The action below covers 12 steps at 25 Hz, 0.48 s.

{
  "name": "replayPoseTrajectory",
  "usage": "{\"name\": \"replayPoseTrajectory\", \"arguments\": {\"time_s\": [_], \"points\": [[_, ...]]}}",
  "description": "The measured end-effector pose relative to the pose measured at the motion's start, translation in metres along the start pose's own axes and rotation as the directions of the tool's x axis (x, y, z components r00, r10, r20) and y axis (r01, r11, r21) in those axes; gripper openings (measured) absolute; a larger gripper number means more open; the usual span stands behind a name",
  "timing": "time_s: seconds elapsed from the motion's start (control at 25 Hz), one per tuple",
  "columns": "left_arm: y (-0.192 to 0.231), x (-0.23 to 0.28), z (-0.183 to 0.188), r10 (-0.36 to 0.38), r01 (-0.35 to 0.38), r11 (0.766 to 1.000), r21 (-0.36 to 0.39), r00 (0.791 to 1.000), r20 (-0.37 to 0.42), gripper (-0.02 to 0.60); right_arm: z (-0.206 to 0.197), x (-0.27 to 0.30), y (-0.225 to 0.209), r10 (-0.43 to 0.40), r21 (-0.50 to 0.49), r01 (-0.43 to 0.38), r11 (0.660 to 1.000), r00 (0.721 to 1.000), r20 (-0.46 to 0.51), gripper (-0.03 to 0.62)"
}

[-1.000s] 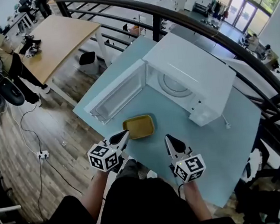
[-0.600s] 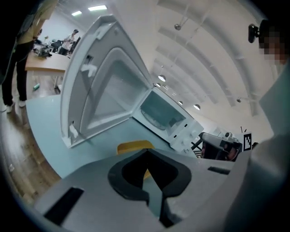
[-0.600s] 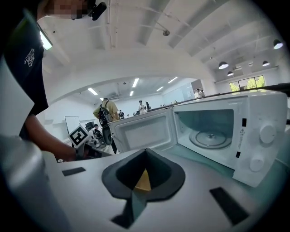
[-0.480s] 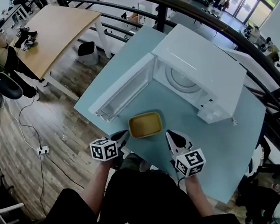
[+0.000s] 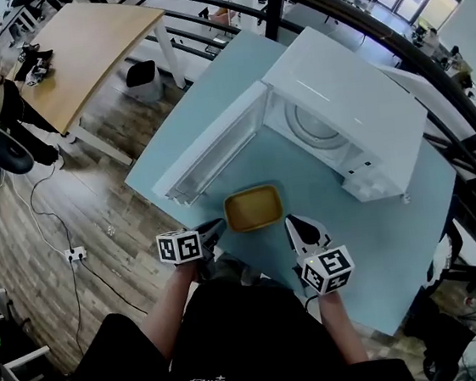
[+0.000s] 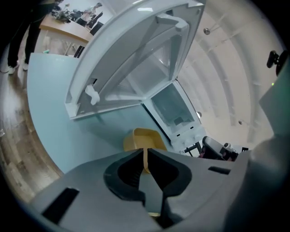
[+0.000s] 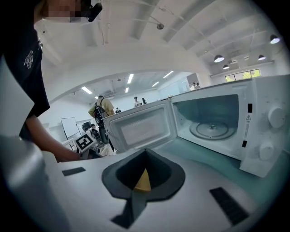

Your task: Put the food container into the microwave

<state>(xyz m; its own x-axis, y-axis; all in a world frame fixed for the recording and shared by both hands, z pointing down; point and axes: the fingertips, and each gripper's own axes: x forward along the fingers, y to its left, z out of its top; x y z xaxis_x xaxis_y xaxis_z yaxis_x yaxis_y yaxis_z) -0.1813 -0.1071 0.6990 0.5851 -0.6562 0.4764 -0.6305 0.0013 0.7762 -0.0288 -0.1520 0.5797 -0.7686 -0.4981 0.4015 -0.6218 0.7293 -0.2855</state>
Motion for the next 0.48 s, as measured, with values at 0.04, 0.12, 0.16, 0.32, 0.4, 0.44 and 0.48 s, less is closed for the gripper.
{"name": "replayPoseTrajectory", "arguments": {"time_s": [0.04,0.12,0.16,0.32,0.4,0.44,0.48], "points": [[0.000,0.002,0.000,-0.007,0.007,1.000,-0.014,1.000,-0.004,0.015,-0.002,0.001,-0.001,-0.004,0.008,0.004,1.000,1.000,-0.002,0.006],[0.002,0.007,0.001,-0.017,0.016,0.999,-0.032,1.000,-0.012,0.040,-0.005,0.003,-0.004,-0.011,0.020,0.011,1.000,1.000,-0.008,0.006],[0.003,0.010,0.001,-0.020,0.020,0.999,-0.039,1.000,-0.014,0.051,-0.007,0.005,-0.004,-0.013,0.026,0.013,1.000,1.000,-0.012,0.006],[0.007,0.017,0.002,-0.027,0.026,0.997,-0.068,0.999,-0.021,0.057,-0.016,0.014,-0.001,-0.006,0.051,0.007,0.999,1.000,-0.030,0.006],[0.009,0.020,-0.001,-0.027,0.024,0.996,-0.082,0.999,-0.031,0.057,-0.020,0.018,0.005,0.007,0.064,-0.005,0.998,0.999,-0.039,0.006],[0.010,0.020,-0.002,-0.026,0.023,0.996,-0.090,0.999,-0.033,0.057,-0.022,0.020,0.007,0.013,0.068,-0.010,0.998,0.999,-0.043,0.006],[0.011,0.020,-0.002,-0.027,0.023,0.995,-0.098,0.999,-0.032,0.057,-0.023,0.022,0.010,0.018,0.070,-0.014,0.997,0.999,-0.047,0.006]]}}
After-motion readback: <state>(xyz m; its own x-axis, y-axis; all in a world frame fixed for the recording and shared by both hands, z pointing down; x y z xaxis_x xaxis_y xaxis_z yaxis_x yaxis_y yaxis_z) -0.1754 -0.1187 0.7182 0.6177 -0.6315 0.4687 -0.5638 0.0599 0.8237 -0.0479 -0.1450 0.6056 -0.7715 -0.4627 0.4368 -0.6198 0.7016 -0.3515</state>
